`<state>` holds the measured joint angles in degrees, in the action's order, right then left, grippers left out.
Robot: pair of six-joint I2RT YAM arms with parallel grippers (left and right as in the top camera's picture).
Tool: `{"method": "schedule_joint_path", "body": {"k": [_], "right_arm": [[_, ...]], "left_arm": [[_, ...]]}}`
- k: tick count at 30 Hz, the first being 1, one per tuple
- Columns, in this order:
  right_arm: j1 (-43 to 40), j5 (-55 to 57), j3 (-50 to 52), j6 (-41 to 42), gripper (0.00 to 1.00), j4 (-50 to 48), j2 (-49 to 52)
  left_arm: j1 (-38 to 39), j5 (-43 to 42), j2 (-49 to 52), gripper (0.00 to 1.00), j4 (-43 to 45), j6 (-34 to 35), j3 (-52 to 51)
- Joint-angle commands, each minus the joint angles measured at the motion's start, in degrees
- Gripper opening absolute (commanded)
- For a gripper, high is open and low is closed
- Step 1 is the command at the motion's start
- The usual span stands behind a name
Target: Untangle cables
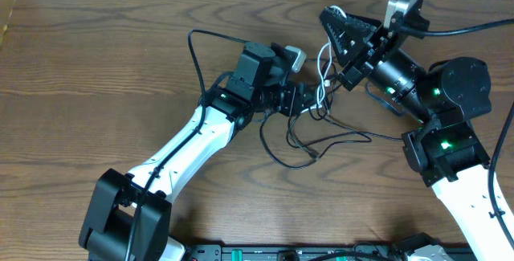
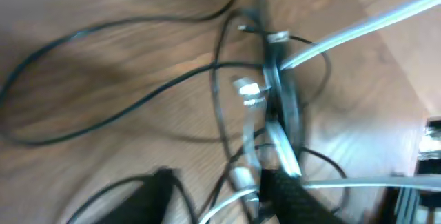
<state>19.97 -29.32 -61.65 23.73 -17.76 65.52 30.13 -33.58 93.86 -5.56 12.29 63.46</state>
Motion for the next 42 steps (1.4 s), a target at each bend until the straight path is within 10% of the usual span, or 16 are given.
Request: {"method": "schedule_joint_path", "body": {"k": [1, 15, 24, 42], "right_arm": [[0.33, -0.85, -0.33, 1.11, 0.01, -0.22, -0.48], [0.2, 1.51, -0.33, 1.09, 0.01, 0.92, -0.48], [-5.86, 26.32, -0.33, -6.05, 0.01, 19.28, -0.48], [-31.15, 63.17, -0.33, -6.91, 0.01, 43.71, 1.05]], "left_arm": [[0.07, -4.46, 0.48, 0.25, 0.72, -0.57, 0.52], [-0.61, -5.01, 0.48, 0.08, -2.95, -2.36, 0.52], [-8.48, 22.99, 0.48, 0.07, -17.94, -2.34, 0.52], [-18.75, 23.78, -1.75, 0.07, -21.46, -2.38, 0.52]]}}
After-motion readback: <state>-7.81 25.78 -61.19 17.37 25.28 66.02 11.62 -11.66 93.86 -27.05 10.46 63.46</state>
